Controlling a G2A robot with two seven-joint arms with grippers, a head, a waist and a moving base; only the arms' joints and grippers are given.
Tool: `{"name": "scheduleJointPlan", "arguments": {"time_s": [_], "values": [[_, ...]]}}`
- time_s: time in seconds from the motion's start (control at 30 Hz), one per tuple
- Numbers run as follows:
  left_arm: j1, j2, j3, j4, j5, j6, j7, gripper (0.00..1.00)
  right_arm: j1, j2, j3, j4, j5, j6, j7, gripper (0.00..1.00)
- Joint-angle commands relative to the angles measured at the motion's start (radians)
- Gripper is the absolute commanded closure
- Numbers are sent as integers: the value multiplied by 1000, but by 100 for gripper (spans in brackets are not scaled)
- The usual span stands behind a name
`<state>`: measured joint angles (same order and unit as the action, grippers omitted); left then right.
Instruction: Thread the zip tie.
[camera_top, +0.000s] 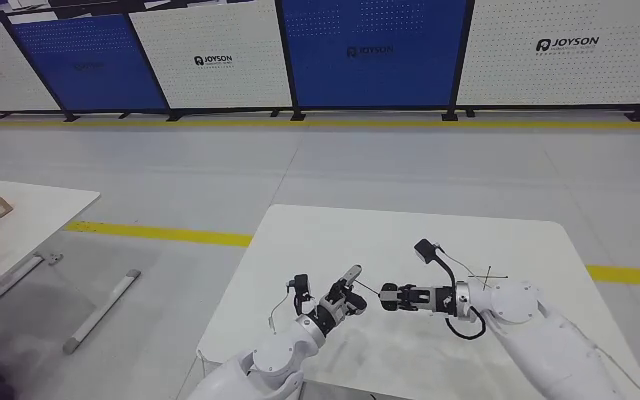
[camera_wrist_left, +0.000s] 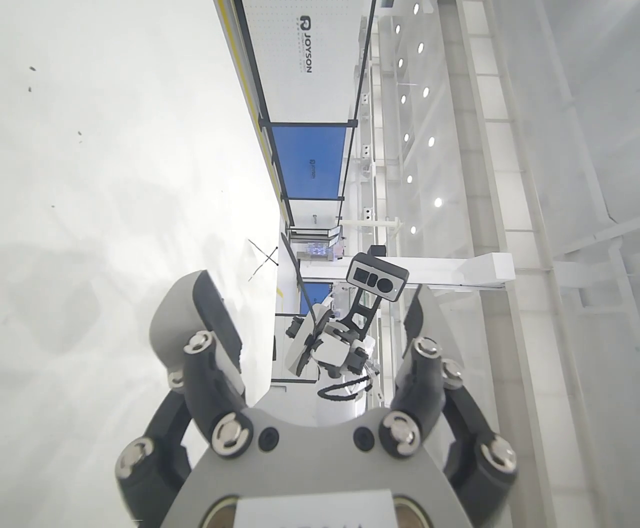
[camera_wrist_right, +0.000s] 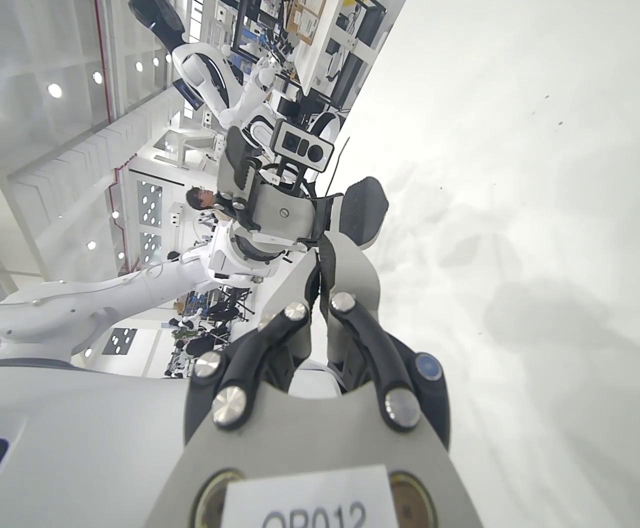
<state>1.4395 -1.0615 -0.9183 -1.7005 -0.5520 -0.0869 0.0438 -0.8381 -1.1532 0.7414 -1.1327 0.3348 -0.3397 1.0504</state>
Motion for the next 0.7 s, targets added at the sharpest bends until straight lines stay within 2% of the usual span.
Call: {"name": "scheduleJointPlan", "arguments": {"time_s": [0.0,0.1,0.13,0.2,0.53,0.67], "values": [[1,0,4,5,42,-5,-26,0,-7,0,-1,-10,-7,9,-8,100],[1,3,-1,14,87,-11,-75,0,-2,3,3,-20,-8,32,58,100],[0,7,-3,21,127,-3,-107,0,3,4,10,-14,-9,42,68,100],[11,10,-14,18,142,-23,-125,0,4,6,18,-13,-18,50,70,100],[13,10,-16,17,143,-27,-127,0,4,9,27,-14,-20,62,88,100],[11,4,-14,23,113,-38,-137,0,4,9,27,-14,-20,62,88,100]]}}
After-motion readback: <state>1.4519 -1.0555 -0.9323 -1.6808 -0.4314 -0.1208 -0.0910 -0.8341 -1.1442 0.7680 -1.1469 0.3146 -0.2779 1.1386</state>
